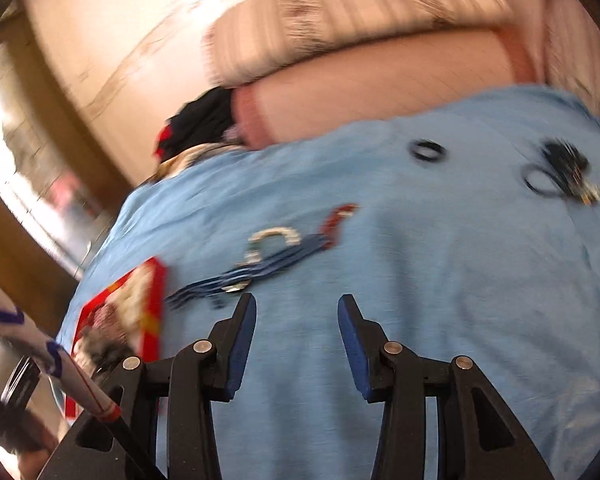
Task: Organize jewelry
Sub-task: 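Move both open grippers back to the bracelets beside the watch, then grasp the pearl bracelet with the left gripper while the right gripper grasps the red bead bracelet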
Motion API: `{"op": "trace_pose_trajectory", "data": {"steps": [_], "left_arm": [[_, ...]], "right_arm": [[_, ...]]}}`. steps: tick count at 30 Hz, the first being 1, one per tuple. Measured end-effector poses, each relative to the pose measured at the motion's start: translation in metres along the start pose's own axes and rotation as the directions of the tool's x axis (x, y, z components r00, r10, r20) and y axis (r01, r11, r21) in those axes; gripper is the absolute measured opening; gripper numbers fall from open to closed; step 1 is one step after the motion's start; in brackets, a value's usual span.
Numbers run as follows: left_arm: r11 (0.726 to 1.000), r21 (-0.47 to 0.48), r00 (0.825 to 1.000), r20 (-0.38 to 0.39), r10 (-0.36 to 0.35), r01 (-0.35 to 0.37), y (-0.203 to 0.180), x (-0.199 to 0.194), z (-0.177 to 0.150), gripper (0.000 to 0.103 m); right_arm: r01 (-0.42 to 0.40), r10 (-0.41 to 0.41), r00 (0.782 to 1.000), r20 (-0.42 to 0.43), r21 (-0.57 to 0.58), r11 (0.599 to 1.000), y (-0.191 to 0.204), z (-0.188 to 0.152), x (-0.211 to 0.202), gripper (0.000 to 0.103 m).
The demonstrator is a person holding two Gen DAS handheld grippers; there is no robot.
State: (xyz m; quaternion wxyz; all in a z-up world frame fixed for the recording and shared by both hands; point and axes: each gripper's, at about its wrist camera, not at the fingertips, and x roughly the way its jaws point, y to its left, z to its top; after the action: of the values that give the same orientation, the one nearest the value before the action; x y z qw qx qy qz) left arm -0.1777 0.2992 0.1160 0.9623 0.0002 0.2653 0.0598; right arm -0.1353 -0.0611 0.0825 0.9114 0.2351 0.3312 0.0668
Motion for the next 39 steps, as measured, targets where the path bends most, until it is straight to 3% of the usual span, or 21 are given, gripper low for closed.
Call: {"op": "trace_pose_trajectory", "data": {"steps": [2,4,7,10,11,13,14,18,20,23,24,26,27,28,32,34,39], "left_arm": [[0.995,0.026,0.993,-0.062,-0.099,0.101,-0.025,0.008,0.009,0.071],[0.982,0.040,0.975,-0.129,-0.179,0.185,-0.049,0.021,0.017,0.071],[0.952,0.030,0.924,-0.252,-0.287,0.304,-0.084,0.055,0.030,0.071],[0.930,0.029,0.874,-0.354,-0.332,0.365,-0.118,0.093,0.037,0.071],[0.928,0.027,0.865,-0.372,-0.335,0.371,-0.128,0.105,0.040,0.071],[0.913,-0.006,0.821,-0.435,-0.370,0.408,-0.148,0.135,0.045,0.070],[0.913,-0.026,0.808,-0.455,-0.373,0.407,-0.154,0.150,0.048,0.069],[0.924,-0.047,0.782,-0.518,-0.347,0.379,-0.178,0.197,0.051,0.065],[0.922,-0.050,0.754,-0.559,-0.344,0.384,-0.190,0.218,0.046,0.064],[0.925,-0.057,0.731,-0.596,-0.333,0.375,-0.205,0.241,0.035,0.063],[0.930,-0.042,0.741,-0.591,-0.317,0.365,-0.210,0.246,0.032,0.062],[0.942,0.018,0.785,-0.558,-0.269,0.336,-0.218,0.245,0.032,0.048],[0.946,0.047,0.803,-0.544,-0.245,0.320,-0.220,0.245,0.033,0.020],[0.947,0.035,0.810,-0.530,-0.252,0.318,-0.219,0.244,0.035,0.011],[0.940,-0.019,0.818,-0.487,-0.306,0.341,-0.204,0.227,0.041,0.011],[0.923,-0.059,0.816,-0.449,-0.365,0.381,-0.193,0.205,0.045,0.011],[0.895,-0.063,0.835,-0.338,-0.435,0.441,-0.163,0.141,0.056,0.011]], "right_arm": [[0.002,-0.001,1.000,-0.010,0.064,0.998,-0.022,0.001,0.002,0.046],[-0.007,0.010,1.000,-0.027,0.113,0.994,-0.034,0.004,0.005,0.046],[-0.041,0.043,0.999,-0.013,0.136,0.990,-0.039,0.009,0.000,0.046],[-0.058,0.059,0.998,-0.005,0.129,0.990,-0.040,0.011,-0.004,0.046],[-0.065,0.066,0.998,-0.003,0.132,0.989,-0.041,0.011,-0.006,0.046],[-0.074,0.074,0.997,0.003,0.139,0.988,-0.043,0.014,-0.007,0.046],[-0.075,0.075,0.997,0.007,0.142,0.987,-0.043,0.014,-0.008,0.046],[-0.072,0.069,0.997,0.027,0.148,0.986,-0.049,0.019,-0.012,0.046],[-0.063,0.058,0.998,0.034,0.148,0.987,-0.052,0.021,-0.012,0.046],[-0.057,0.053,0.998,0.034,0.158,0.986,-0.057,0.025,-0.008,0.046],[-0.055,0.050,0.998,0.033,0.160,0.986,-0.059,0.026,-0.006,0.046],[-0.039,0.036,0.999,0.027,0.156,0.987,-0.061,0.029,-0.001,0.046],[-0.035,0.032,0.999,0.024,0.157,0.987,-0.061,0.029,0.002,0.046],[-0.033,0.031,0.999,0.018,0.161,0.986,-0.063,0.030,0.004,0.046],[-0.023,0.021,1.000,0.016,0.169,0.985,-0.066,0.030,0.007,0.046],[-0.018,0.015,1.000,0.020,0.170,0.985,-0.067,0.031,0.007,0.046],[-0.007,0.005,1.000,0.011,0.165,0.986,-0.065,0.031,0.012,0.046]]}}
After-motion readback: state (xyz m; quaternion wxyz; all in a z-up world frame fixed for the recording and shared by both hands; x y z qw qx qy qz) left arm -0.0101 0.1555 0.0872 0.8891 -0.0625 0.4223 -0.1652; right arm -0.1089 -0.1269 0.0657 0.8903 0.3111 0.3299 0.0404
